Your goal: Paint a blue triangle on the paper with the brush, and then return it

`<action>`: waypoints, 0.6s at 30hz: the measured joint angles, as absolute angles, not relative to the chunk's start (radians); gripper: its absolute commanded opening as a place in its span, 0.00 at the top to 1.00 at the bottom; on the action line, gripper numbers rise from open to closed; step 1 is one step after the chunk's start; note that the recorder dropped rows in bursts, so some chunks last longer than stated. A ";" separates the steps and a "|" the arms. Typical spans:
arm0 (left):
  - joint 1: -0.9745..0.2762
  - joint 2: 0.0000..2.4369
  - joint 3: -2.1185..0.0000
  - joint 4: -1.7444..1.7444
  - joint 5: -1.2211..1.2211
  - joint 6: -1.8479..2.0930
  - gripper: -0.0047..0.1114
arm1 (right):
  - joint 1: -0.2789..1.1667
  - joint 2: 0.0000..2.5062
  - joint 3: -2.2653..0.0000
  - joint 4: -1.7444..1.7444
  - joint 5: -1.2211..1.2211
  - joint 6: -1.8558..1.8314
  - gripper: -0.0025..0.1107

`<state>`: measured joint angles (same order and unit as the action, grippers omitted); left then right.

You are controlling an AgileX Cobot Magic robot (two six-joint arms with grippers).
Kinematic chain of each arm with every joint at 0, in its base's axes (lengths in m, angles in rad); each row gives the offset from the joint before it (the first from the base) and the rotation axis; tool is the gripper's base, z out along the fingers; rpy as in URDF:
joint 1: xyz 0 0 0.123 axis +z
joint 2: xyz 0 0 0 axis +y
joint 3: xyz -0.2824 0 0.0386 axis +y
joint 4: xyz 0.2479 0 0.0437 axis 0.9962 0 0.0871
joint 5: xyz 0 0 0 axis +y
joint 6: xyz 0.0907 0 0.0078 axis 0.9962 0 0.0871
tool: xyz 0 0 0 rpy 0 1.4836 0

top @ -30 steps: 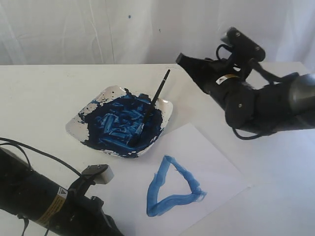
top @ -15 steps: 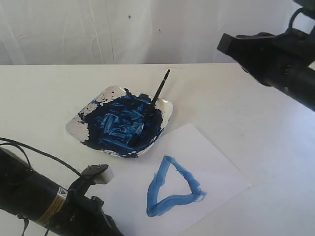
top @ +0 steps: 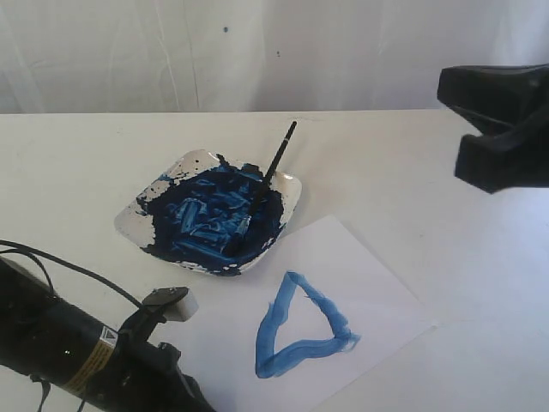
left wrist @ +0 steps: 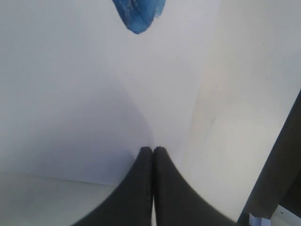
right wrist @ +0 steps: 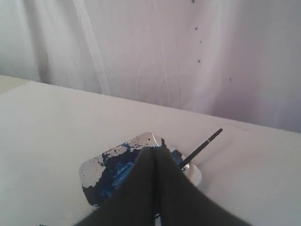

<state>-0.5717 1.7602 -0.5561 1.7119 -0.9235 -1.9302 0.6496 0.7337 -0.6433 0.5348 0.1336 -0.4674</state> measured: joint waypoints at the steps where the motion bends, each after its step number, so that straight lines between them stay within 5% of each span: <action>1: -0.572 1.760 -0.556 1.710 -0.926 -1.930 0.96 | 0.650 0.716 -0.643 0.512 0.140 -0.473 0.98; 9: -0.556 1.711 -0.642 1.689 -1.204 -1.793 0.96 | 0.548 0.549 -0.643 0.400 0.160 -0.480 0.98; 14: -0.364 1.495 -0.741 1.723 -1.199 -1.886 0.96 | 0.425 0.483 -0.643 0.268 0.247 -0.361 0.98; 18: -0.213 1.305 -0.757 1.729 -1.027 -1.915 0.96 | 0.367 0.441 -0.639 -0.192 0.352 0.135 0.98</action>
